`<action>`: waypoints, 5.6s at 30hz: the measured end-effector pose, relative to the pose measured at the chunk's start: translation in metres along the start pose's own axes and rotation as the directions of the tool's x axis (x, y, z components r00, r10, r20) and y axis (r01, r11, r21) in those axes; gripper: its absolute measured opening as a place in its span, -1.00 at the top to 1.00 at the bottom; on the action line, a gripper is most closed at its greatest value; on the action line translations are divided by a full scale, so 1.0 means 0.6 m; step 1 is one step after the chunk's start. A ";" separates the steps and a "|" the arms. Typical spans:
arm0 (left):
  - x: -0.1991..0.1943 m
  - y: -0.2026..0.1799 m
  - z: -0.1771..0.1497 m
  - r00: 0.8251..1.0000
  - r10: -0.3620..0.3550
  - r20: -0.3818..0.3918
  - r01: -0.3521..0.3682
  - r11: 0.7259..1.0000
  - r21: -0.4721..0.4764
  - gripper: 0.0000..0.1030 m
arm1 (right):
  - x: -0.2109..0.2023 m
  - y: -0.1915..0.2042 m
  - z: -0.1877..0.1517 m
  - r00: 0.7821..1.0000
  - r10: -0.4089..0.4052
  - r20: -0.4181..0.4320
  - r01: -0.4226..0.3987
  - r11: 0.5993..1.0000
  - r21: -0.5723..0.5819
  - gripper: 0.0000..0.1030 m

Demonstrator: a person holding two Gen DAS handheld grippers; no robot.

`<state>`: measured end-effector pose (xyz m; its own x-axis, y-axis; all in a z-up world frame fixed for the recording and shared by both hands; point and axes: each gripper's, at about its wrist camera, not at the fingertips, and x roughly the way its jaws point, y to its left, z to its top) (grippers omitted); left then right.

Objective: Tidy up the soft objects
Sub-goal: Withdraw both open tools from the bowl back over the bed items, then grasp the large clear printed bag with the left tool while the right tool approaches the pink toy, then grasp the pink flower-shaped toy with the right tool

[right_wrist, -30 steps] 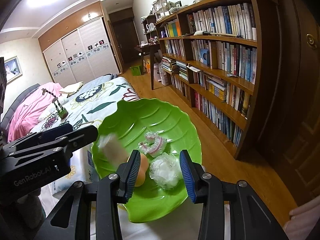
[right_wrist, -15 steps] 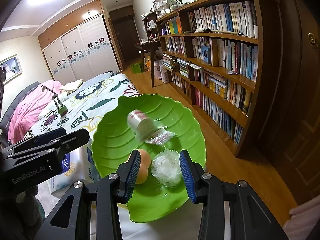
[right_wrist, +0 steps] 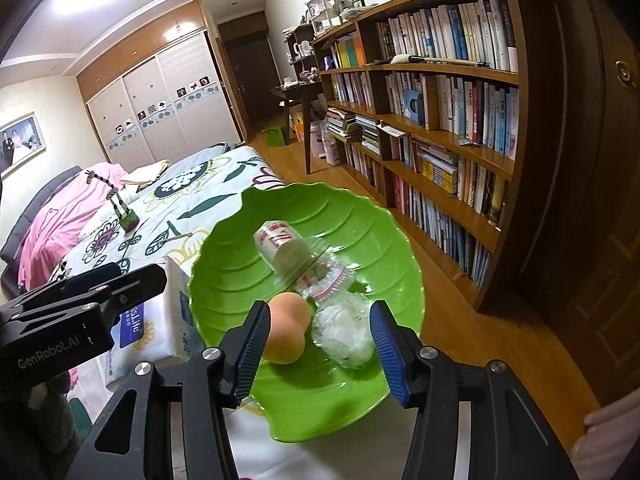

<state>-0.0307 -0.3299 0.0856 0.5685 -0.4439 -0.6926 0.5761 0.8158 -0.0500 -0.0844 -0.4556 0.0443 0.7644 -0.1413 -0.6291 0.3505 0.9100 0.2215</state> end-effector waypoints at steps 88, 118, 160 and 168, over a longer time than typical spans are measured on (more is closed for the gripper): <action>-0.068 0.473 -0.189 0.938 0.326 -0.118 -0.339 0.788 -0.514 -0.43 | 0.016 0.352 -0.106 0.942 0.303 -0.147 -0.336 0.872 -0.356 -0.53; -0.160 0.492 -0.221 0.960 0.272 -0.059 -0.260 0.797 -0.545 0.57 | 0.036 0.419 -0.137 0.906 0.329 -0.266 -0.414 0.820 -0.395 -0.53; -0.203 0.495 -0.211 0.979 0.203 0.030 -0.153 0.822 -0.548 0.58 | 0.079 0.470 -0.151 0.838 0.377 -0.394 -0.517 0.779 -0.354 0.54; -0.201 0.491 -0.211 0.980 0.199 0.027 -0.153 0.824 -0.546 0.57 | 0.075 0.499 -0.175 0.866 0.341 -0.366 -0.486 0.749 -0.451 0.07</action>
<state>-0.0041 0.0107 0.0634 0.6873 -0.2821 -0.6694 0.0672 0.9423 -0.3280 -0.0018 -0.1489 0.0042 0.5831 0.3306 -0.7421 -0.3529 0.9259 0.1352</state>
